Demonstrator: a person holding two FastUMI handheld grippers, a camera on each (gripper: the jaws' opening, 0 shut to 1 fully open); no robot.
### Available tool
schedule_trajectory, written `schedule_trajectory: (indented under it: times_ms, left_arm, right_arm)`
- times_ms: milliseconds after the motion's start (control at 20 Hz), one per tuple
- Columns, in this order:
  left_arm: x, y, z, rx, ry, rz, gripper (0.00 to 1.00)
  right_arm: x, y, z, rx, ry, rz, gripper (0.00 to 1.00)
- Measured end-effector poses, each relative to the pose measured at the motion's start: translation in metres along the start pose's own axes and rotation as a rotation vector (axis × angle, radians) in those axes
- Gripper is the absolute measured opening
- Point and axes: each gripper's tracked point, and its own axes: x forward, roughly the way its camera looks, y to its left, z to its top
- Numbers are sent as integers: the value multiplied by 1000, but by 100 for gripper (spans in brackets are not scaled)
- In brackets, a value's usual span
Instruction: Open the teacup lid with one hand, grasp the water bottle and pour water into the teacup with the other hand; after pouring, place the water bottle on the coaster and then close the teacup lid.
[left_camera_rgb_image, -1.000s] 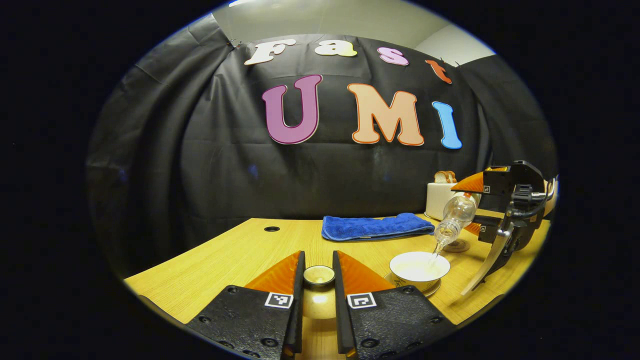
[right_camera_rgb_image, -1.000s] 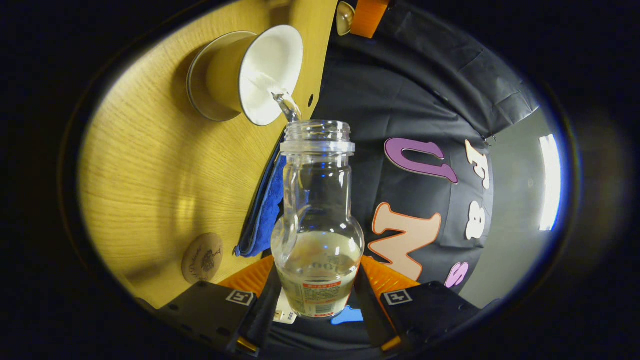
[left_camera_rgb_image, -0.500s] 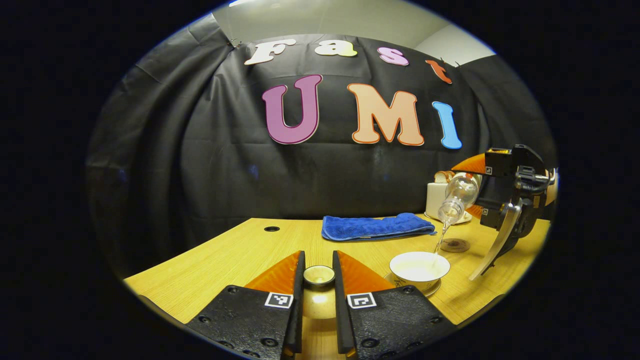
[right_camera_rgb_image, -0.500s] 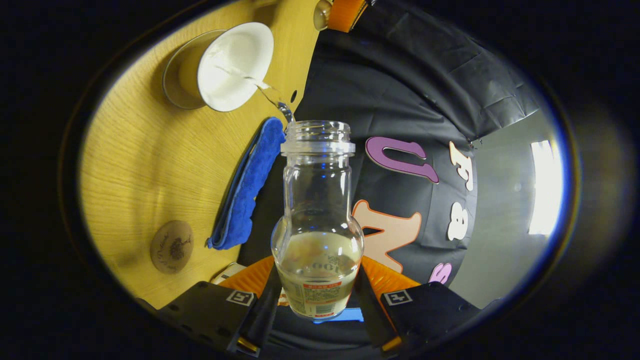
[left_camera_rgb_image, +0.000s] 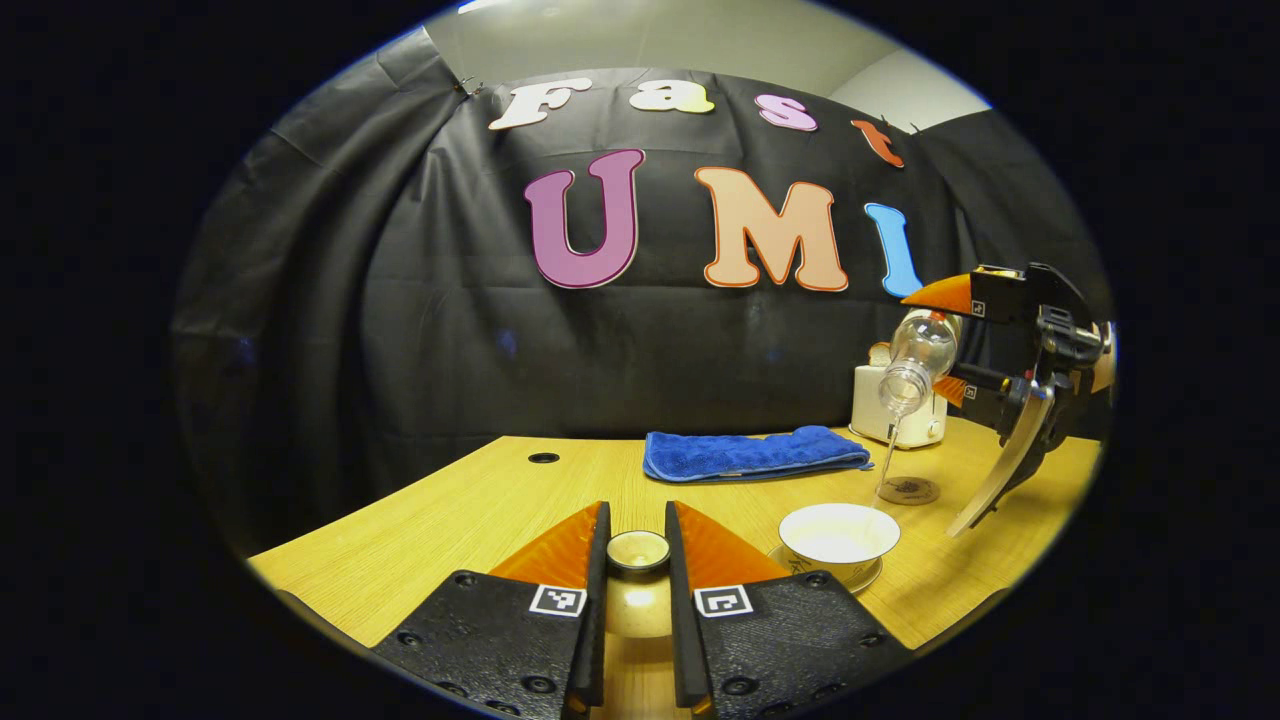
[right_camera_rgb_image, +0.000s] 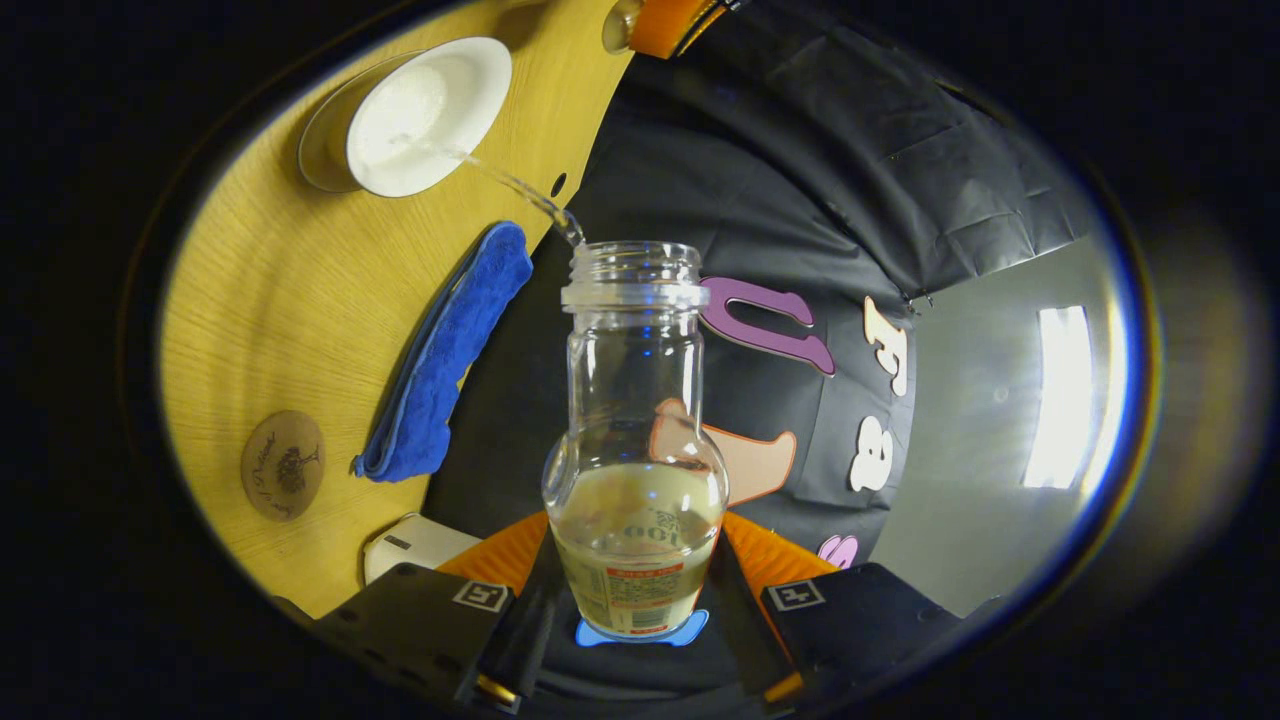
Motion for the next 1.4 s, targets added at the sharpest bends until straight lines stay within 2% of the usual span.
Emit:
schedule_trajectory:
  times_ms: [350,700,900,950,1050,1250,1400]
  left_arm:
    - [-1,0,0,1,0,0,25]
    - [0,0,0,1,0,0,25]
    - [1,0,-1,0,0,0,25]
    - [0,0,0,0,0,0,25]
    - [0,0,-1,1,0,0,25]
    - [0,0,0,1,0,0,25]
    - [0,0,0,1,0,0,25]
  right_arm:
    - [-3,35,35,-26,-51,44,80]
    - [-11,60,50,110,-63,131,80]
    - [-24,87,51,387,-15,276,81]
    - [-27,90,52,462,-6,301,79]
    - [-33,88,54,607,12,345,81]
    - [-36,77,56,902,37,402,78]
    - [-36,62,43,1173,68,398,77]
